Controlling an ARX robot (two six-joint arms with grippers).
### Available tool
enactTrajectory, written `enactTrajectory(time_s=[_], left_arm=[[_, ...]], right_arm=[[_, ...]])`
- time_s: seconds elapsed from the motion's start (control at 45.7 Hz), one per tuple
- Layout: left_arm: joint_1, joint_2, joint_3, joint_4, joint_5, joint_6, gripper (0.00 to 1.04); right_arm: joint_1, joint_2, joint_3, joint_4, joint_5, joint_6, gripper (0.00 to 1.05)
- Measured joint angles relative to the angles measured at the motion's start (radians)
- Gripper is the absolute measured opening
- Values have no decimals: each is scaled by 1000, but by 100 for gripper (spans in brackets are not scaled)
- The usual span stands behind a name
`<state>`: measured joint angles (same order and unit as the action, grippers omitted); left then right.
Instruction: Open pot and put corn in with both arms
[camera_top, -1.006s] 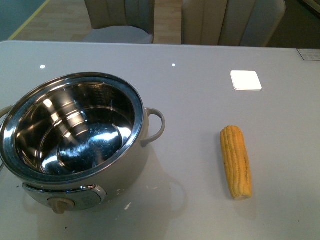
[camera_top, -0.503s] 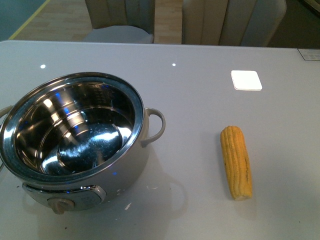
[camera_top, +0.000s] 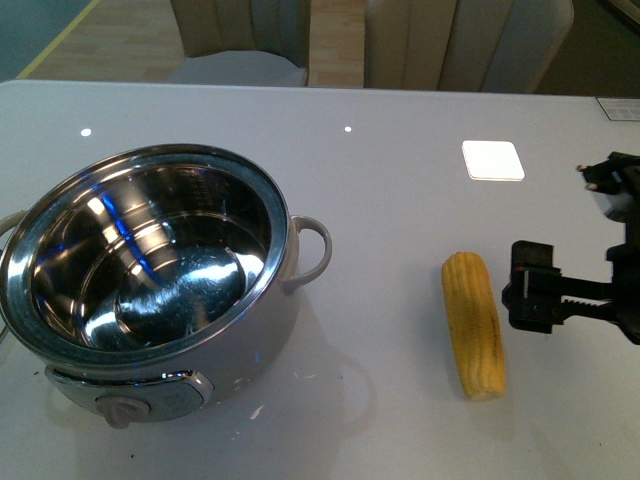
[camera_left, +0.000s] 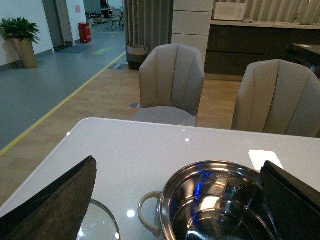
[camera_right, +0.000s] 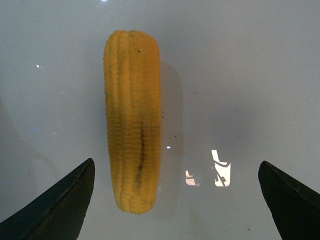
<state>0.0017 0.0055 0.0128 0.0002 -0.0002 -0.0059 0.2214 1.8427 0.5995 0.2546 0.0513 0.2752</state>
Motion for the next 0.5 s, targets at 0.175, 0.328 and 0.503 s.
enactTrajectory(time_s=[0.175,0.328,0.503], left_arm=[[0,0,0,0,0,0,98],[0,0,0,0,0,0,98],[0,0,0,0,0,0,98]], right_arm=[[20,113,70,0,-14,-30,96],[28,203,143,2,0,-56,96],[42,279,195,12,0,-83,96]])
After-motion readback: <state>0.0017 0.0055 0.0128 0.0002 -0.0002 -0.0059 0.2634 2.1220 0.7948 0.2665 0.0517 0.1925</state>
